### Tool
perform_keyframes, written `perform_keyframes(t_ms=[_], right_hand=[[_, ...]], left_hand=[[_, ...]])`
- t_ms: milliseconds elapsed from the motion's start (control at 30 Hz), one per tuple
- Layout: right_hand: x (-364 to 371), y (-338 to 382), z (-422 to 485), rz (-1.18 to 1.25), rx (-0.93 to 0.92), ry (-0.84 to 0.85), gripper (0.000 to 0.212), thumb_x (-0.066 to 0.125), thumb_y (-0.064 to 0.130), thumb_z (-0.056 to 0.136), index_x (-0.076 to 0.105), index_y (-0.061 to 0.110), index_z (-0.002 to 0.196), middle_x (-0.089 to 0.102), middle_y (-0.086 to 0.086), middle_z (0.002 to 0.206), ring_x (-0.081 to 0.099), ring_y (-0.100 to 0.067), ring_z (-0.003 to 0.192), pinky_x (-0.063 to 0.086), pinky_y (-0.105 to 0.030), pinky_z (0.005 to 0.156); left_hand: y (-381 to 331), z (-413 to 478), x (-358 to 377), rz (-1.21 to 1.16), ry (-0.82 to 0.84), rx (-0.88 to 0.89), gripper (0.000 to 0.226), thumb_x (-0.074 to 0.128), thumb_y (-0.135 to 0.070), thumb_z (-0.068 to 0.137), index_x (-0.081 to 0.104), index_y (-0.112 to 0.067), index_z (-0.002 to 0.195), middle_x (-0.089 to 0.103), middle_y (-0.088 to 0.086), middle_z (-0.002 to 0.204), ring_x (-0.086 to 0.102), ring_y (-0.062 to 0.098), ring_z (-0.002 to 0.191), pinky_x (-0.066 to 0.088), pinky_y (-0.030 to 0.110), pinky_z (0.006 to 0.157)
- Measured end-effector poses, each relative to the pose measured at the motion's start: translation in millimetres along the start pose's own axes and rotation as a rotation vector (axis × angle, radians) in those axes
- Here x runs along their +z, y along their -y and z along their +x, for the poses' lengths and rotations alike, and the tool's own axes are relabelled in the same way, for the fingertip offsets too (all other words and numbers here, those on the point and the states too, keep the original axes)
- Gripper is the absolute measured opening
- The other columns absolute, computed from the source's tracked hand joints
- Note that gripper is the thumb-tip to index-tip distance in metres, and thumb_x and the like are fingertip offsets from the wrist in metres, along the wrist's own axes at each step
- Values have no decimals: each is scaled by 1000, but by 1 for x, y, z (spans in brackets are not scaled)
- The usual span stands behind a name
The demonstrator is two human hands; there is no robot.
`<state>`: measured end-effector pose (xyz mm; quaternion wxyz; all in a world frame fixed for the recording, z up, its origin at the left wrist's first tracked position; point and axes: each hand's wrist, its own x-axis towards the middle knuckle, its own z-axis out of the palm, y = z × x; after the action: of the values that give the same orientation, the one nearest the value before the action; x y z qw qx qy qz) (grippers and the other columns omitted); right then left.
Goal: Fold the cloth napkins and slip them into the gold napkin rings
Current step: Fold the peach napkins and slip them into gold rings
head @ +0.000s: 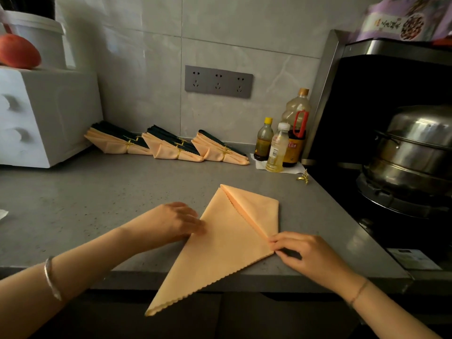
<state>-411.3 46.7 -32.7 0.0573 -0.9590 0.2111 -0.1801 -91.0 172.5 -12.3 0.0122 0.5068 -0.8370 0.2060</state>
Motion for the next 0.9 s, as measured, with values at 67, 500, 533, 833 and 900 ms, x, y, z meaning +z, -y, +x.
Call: perform_keyframes(t_ms=[67, 500, 533, 833, 900], right_hand=[[-1, 0, 1, -16, -19, 7, 29, 51, 36, 85, 69, 29, 108, 65, 18, 113, 54, 12, 102, 41, -5, 92], [-9, 7, 10, -147, -229, 65, 38, 30, 53, 97, 62, 34, 101, 64, 23, 100, 59, 8, 90, 51, -13, 77], [-7, 8, 11, -150, -235, 53, 42, 27, 52, 98, 64, 33, 98, 64, 22, 97, 59, 8, 87, 52, -13, 74], [4, 11, 19, 176, 65, -42, 9, 61, 30, 86, 59, 33, 78, 53, 27, 103, 54, 6, 98, 46, -12, 83], [4, 10, 23, 216, 87, -27, 12, 60, 30, 84, 53, 32, 74, 52, 24, 101, 54, 1, 97, 47, -18, 82]], left_hand=[[5, 4, -3, 64, -14, 72, 53, 91, -30, 55, 71, -32, 105, 71, -12, 102, 68, 9, 87, 54, 25, 81], [24, 1, 4, -81, 41, 78, 45, 25, -42, 101, 68, -34, 109, 69, -18, 99, 59, -1, 83, 46, 13, 74], [24, 0, 6, -120, 15, 37, 49, 20, -44, 102, 68, -35, 108, 68, -19, 96, 57, -2, 84, 42, 11, 74], [15, 27, 6, -686, 115, -551, 18, 56, -26, 94, 63, -21, 109, 60, -12, 104, 57, 4, 91, 45, 9, 78], [16, 35, 10, -741, 157, -617, 11, 57, -32, 93, 64, -24, 97, 61, -11, 93, 58, 4, 84, 46, 13, 74]])
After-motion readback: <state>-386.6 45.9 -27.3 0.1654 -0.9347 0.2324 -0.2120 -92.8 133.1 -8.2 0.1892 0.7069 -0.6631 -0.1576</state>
